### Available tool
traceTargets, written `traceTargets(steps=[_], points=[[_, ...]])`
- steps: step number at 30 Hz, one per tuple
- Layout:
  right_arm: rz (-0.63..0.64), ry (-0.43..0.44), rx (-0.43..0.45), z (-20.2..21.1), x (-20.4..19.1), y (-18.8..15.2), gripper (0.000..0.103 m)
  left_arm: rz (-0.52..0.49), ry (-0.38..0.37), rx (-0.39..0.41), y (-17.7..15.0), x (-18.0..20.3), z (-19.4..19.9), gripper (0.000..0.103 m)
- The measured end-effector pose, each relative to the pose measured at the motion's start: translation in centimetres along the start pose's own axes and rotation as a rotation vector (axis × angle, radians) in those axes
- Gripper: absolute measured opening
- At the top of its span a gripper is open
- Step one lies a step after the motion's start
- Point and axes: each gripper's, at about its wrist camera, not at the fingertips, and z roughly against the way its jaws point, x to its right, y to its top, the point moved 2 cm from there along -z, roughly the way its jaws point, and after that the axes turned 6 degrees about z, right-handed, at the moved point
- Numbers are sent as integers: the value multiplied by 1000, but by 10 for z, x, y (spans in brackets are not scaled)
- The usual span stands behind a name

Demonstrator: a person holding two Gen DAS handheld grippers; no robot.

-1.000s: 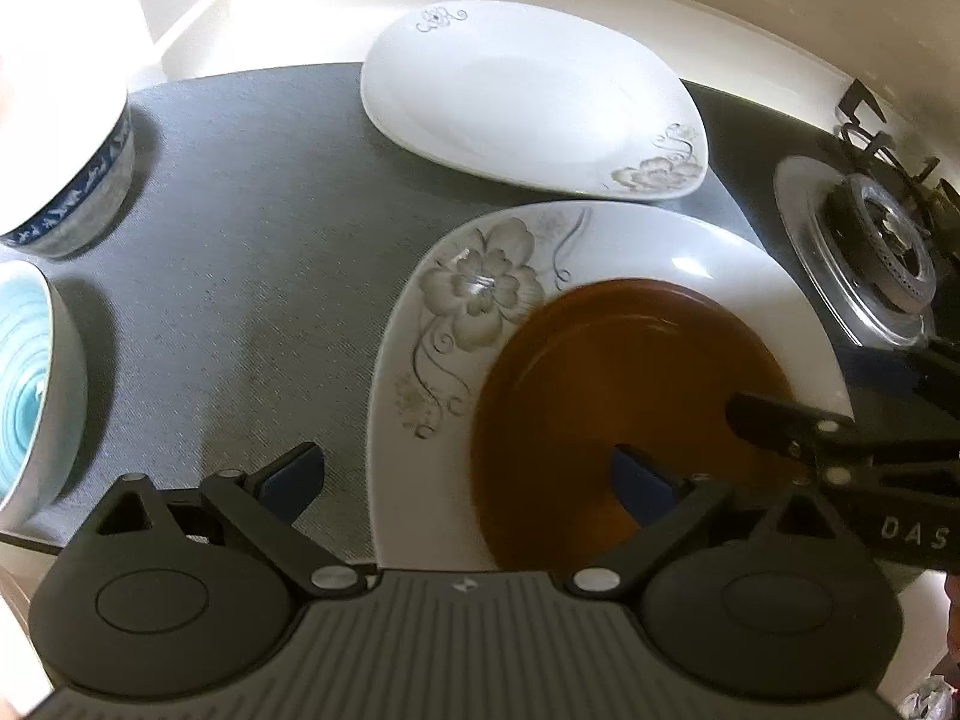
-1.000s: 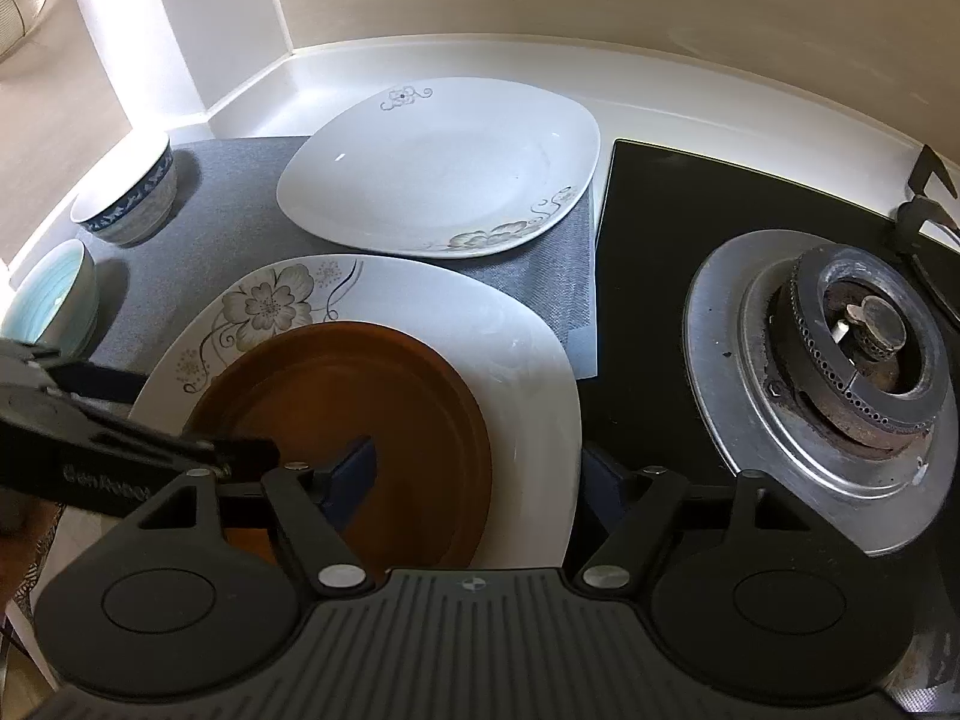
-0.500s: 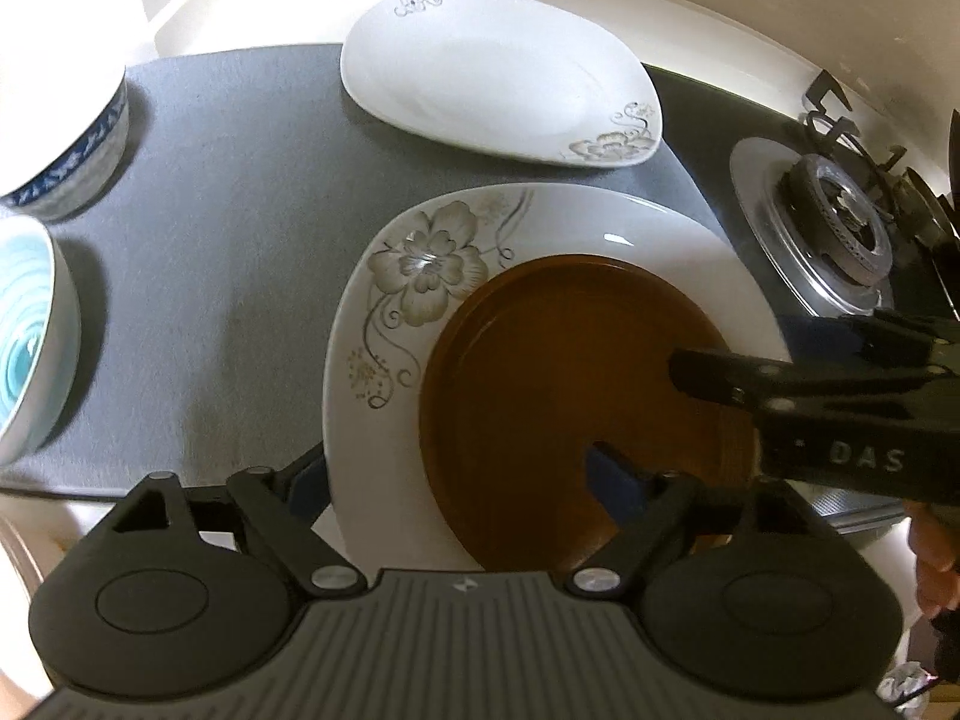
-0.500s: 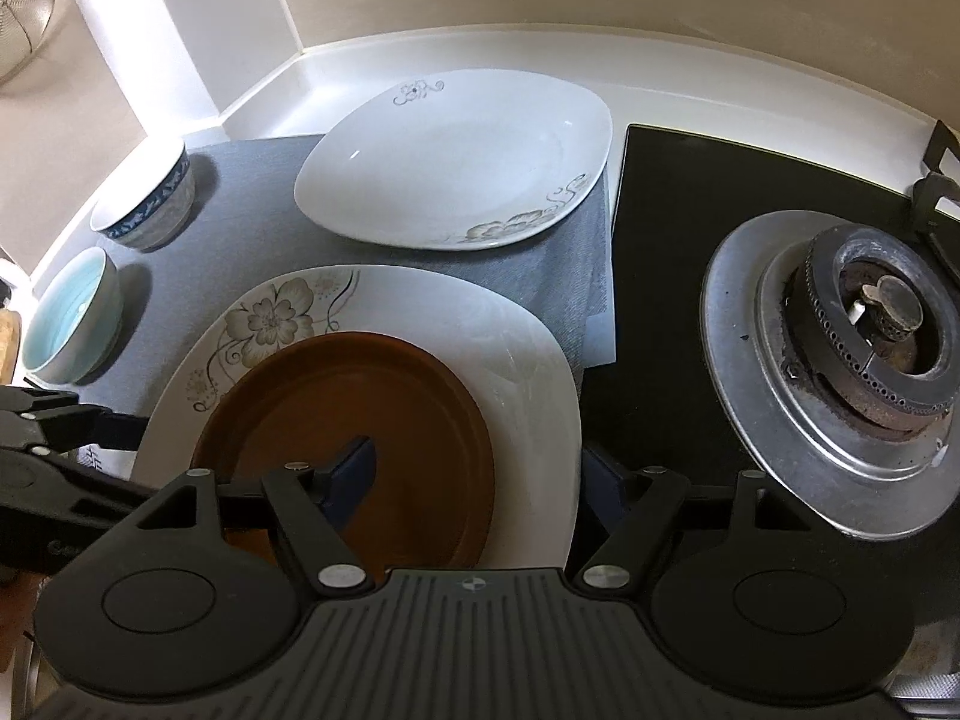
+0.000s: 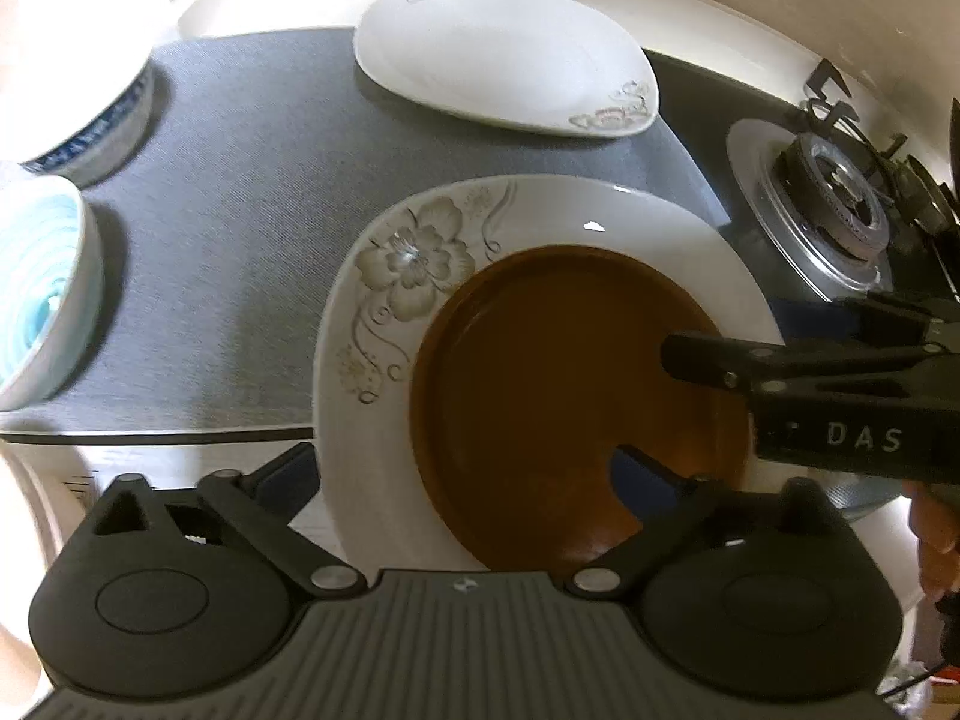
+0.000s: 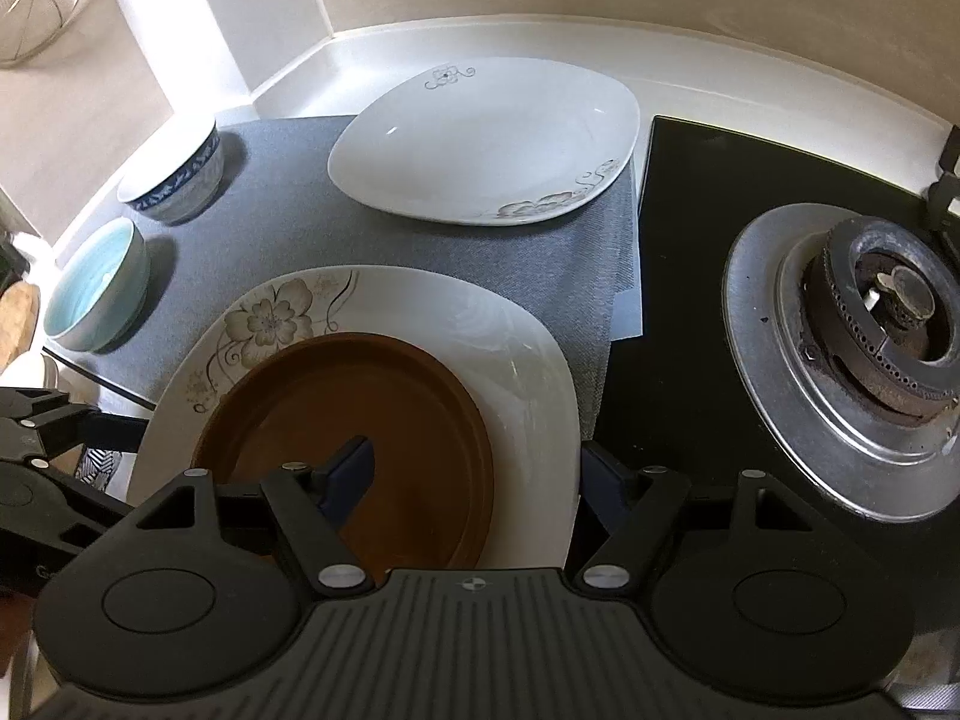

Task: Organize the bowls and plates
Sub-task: 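Open both grippers and lift them off the orange plate, then move both grippers toward the plain white plate by the wall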

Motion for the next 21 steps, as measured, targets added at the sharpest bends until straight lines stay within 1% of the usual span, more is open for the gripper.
traceTargets(steps=[5,7,9,13,21], points=[[-29,-35,45,22,5,-3,81,37,61,-27,-5,-4,19,103],[-31,-31,66,35,5,-6,83,44,77,-47,-10,-6,28,103],[-22,4,73,48,0,-8,84,52,108,-71,-17,-10,37,103],[21,87,62,60,-18,-11,85,90,142,-93,-32,-22,56,103],[140,235,40,59,-63,1,85,183,268,-59,-60,-47,92,103]])
